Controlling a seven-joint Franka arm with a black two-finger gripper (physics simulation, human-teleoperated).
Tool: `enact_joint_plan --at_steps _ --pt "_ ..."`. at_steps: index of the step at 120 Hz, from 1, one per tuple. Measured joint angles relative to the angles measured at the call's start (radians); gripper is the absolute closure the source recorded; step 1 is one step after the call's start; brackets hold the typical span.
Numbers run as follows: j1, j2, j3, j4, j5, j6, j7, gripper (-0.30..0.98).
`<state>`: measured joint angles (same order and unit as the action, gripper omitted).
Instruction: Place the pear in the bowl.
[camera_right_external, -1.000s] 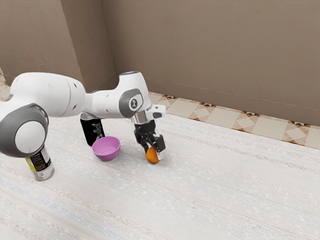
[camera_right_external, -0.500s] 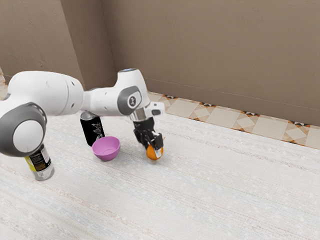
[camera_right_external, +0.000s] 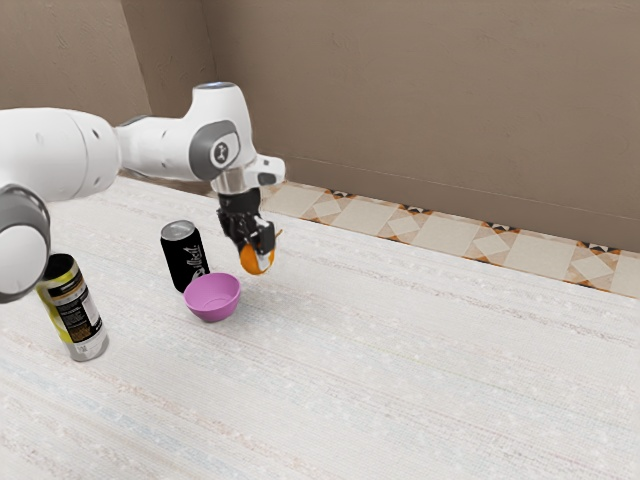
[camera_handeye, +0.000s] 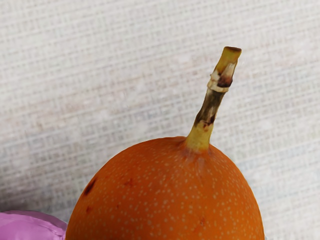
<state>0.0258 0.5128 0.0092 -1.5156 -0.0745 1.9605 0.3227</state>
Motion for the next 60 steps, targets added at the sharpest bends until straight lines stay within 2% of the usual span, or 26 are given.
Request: enact_joint_plan --at_steps 28,60 --pt "-0.002 0.003 0.049 0.002 0.113 -0.13 0.004 0.39" --pt "-0.002 0.053 0.053 0.017 0.178 -0.207 0.009 0.37"
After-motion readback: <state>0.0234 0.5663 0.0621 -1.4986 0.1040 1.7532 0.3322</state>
